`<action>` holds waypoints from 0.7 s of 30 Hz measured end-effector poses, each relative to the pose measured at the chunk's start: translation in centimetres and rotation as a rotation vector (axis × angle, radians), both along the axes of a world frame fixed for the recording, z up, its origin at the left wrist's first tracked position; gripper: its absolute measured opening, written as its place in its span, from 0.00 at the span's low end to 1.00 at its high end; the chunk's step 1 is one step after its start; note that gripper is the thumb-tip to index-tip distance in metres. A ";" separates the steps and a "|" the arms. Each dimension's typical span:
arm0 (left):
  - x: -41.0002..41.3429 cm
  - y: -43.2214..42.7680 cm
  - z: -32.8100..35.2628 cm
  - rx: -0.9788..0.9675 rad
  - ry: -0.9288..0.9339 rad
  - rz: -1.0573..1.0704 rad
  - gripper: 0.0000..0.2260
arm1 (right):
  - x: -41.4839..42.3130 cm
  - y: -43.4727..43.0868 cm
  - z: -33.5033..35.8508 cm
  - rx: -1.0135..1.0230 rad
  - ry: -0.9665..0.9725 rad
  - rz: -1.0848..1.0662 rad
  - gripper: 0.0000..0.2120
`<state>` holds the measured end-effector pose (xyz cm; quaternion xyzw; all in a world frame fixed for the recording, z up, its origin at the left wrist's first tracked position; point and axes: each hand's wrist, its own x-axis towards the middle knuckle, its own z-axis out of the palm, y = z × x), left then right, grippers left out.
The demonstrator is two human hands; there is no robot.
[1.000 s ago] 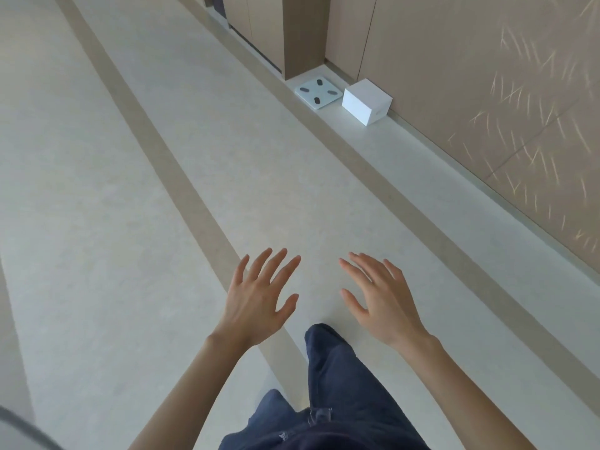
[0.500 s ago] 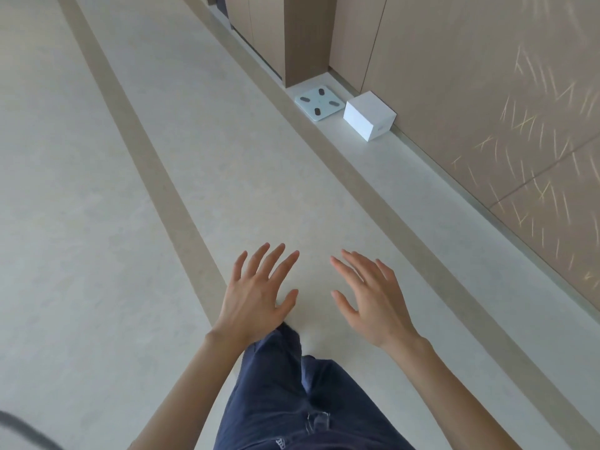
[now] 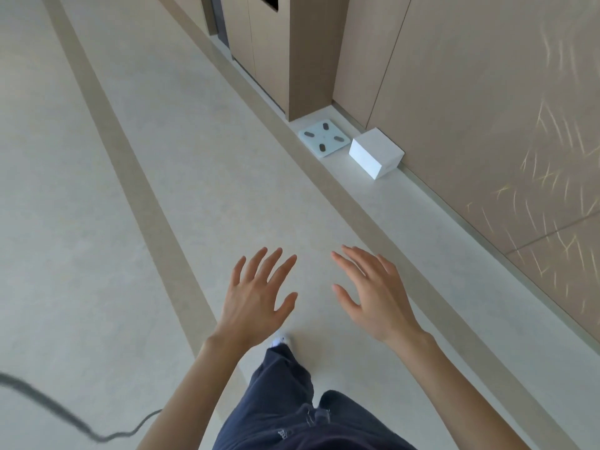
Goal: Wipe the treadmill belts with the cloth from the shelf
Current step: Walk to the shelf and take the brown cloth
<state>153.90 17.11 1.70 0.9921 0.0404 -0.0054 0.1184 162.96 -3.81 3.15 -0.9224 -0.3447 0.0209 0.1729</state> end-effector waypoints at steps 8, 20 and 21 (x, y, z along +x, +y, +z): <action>7.8 7.9 0.0 0.002 0.011 0.000 0.26 | 6.9 7.3 -0.9 0.033 0.062 -0.042 0.26; 21.6 14.7 -2.6 0.031 0.068 0.016 0.26 | 21.8 15.8 -3.9 -0.013 0.084 0.051 0.25; 23.3 15.6 -2.3 0.031 0.062 0.020 0.26 | 23.7 16.6 -3.8 -0.020 0.076 0.056 0.25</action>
